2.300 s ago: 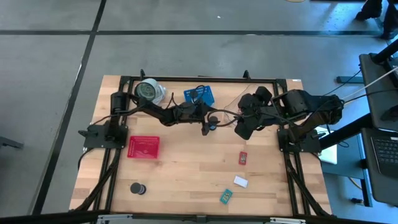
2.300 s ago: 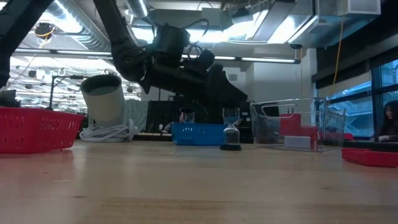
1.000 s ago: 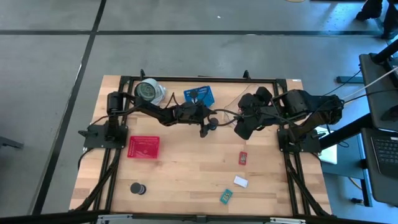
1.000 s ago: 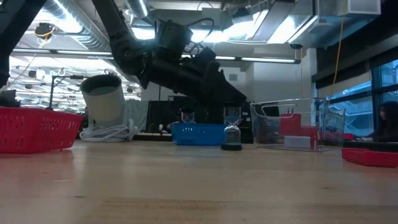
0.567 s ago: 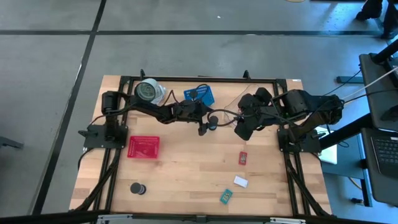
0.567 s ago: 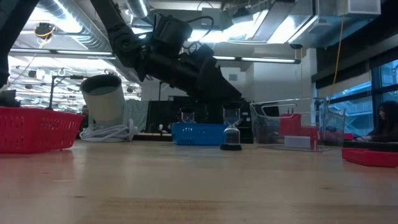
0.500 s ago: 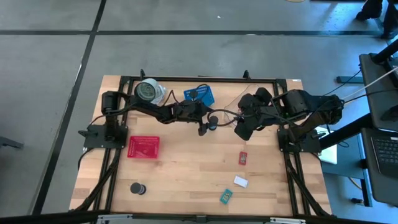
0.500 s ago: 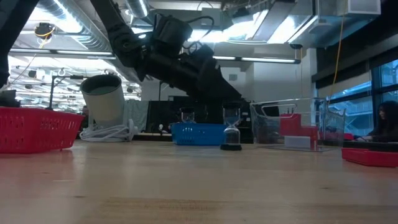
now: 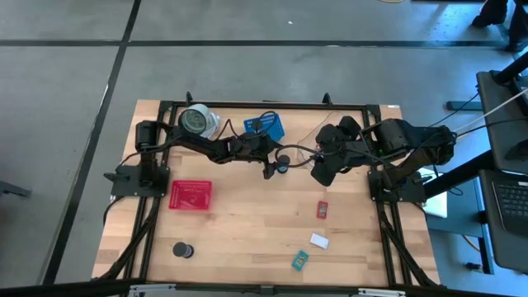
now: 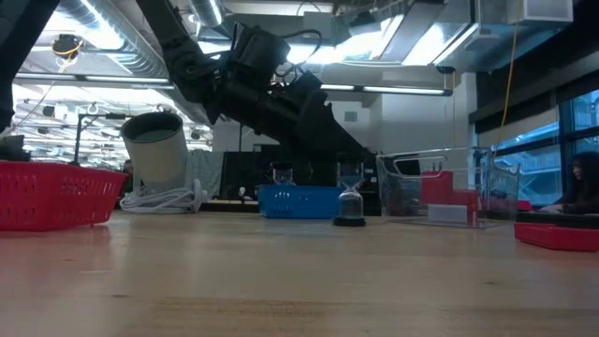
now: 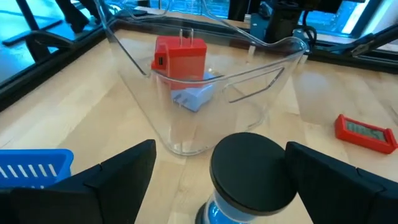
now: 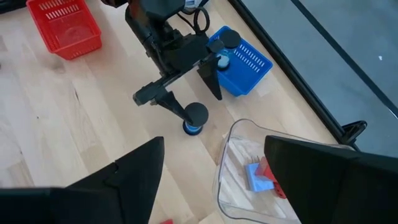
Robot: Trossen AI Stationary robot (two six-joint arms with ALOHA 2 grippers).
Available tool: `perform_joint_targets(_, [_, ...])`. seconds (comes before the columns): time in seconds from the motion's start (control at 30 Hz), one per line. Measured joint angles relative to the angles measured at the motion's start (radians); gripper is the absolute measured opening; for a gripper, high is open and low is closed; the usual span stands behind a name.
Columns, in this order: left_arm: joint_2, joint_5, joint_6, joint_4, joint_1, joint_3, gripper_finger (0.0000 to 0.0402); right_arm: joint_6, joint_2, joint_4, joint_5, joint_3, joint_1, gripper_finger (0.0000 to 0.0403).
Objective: Pick & Place Office items
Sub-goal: Put the bottom-right black hourglass into the blue basket
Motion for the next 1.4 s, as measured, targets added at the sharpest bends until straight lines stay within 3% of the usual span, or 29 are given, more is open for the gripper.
perform_joint_targets(0.37, [0.0,0.011,0.009,0.065,0.0,0.001,0.0354,0.001,0.0,0.0,0.0,0.0,0.0,0.0281])
perform_joint_targets(0.73, [0.0,0.018,0.009,-0.012,-0.007,0.0,0.0354,0.0,0.0,0.0,0.0,0.0,0.0,0.0281])
perform_joint_targets(1.4, [0.035,0.046,0.024,0.039,-0.008,0.0,0.0344,0.026,0.0,0.0,0.0,0.0,0.0,0.0281])
